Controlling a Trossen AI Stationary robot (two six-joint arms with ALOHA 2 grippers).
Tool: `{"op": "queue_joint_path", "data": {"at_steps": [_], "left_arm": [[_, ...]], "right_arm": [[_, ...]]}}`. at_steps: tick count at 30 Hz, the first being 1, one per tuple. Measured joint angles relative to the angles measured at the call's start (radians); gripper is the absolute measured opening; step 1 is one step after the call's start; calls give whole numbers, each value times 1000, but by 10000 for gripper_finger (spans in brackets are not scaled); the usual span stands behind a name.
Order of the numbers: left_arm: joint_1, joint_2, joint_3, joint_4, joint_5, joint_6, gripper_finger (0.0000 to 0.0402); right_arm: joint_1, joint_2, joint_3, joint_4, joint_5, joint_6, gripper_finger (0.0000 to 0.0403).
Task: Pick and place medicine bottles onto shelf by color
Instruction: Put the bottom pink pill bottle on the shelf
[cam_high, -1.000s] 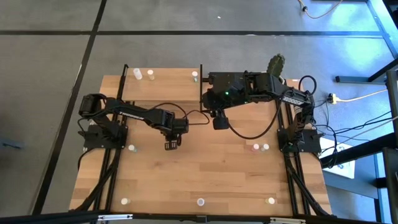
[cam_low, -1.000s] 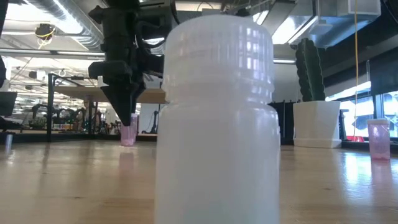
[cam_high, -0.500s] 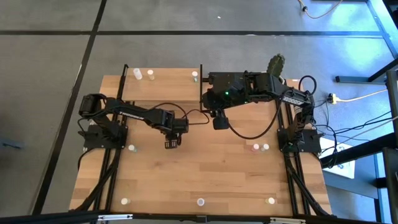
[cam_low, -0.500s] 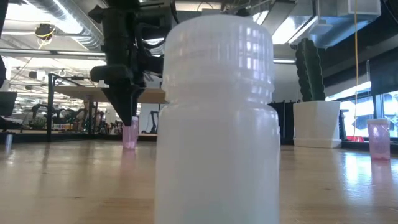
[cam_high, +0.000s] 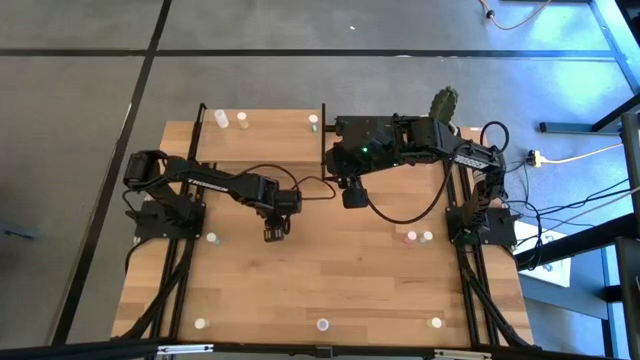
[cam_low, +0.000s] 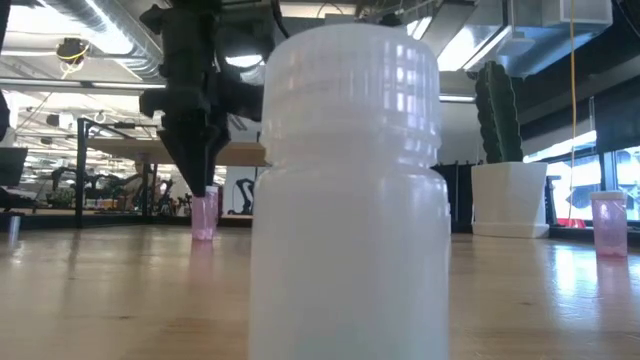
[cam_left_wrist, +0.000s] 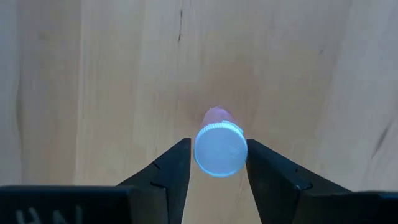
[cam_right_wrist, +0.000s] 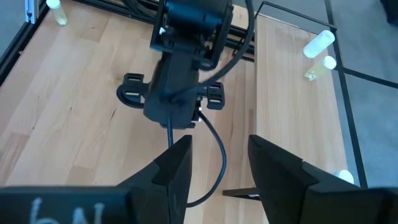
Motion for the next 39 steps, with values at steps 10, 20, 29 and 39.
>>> {"op": "queue_joint_path", "data": {"at_steps": [10,20,29,39], "left_arm": [[-1,-192,0,-15,-53,-60,146],[-86,-471,0,-16,-139,-218,145],[-193,-657,1,-30,-299,-327,143],[-262,-729,1,-37,-329,-364,143]], "right_arm": [[0,0,-21,-3,0,0,158],[0,19,-37,2,0,-4,172],[1,115,-37,47,-17,-8,218],[2,274,-37,201,-151,-133,220]]}}
